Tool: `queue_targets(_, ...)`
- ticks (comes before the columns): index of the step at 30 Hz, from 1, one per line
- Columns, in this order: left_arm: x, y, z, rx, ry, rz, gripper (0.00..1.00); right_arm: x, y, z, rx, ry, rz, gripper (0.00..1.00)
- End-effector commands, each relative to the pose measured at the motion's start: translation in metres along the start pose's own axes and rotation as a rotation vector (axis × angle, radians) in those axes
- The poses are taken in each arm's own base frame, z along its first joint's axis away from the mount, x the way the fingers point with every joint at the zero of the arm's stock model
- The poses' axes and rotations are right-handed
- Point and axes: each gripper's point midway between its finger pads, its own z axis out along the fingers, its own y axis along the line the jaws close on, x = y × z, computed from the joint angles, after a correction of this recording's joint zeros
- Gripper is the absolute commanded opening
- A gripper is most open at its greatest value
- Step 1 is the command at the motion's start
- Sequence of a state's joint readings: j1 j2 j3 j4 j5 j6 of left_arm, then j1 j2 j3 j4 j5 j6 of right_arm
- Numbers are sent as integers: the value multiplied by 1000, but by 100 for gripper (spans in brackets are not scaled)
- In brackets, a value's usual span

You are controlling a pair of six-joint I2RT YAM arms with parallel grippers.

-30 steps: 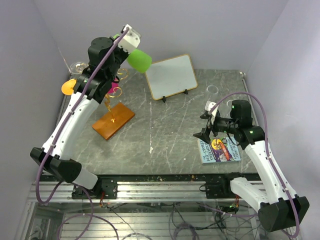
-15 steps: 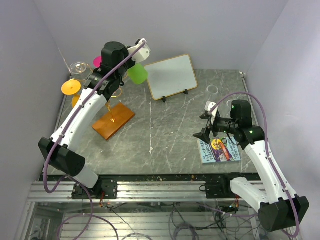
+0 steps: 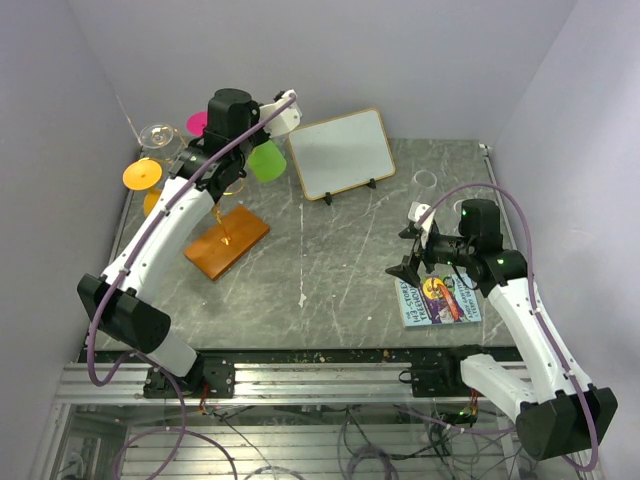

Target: Place the wine glass upside down on the wine glass rack

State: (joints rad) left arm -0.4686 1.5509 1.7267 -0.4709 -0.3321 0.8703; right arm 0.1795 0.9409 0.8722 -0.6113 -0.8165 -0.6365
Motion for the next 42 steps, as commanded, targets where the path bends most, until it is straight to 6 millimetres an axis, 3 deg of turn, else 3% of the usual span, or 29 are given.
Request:
queue_targets(1,11,1,-11,-13,50,25,7,5,2,1,-10,5,6,95)
queue_targets(21,25,0,-35,0,67,60,7,8,1,3,-16,17,20,95)
queue_targets(42,18,-9,-69,80,11,103,7,9,1,3,-14,21,24,96)
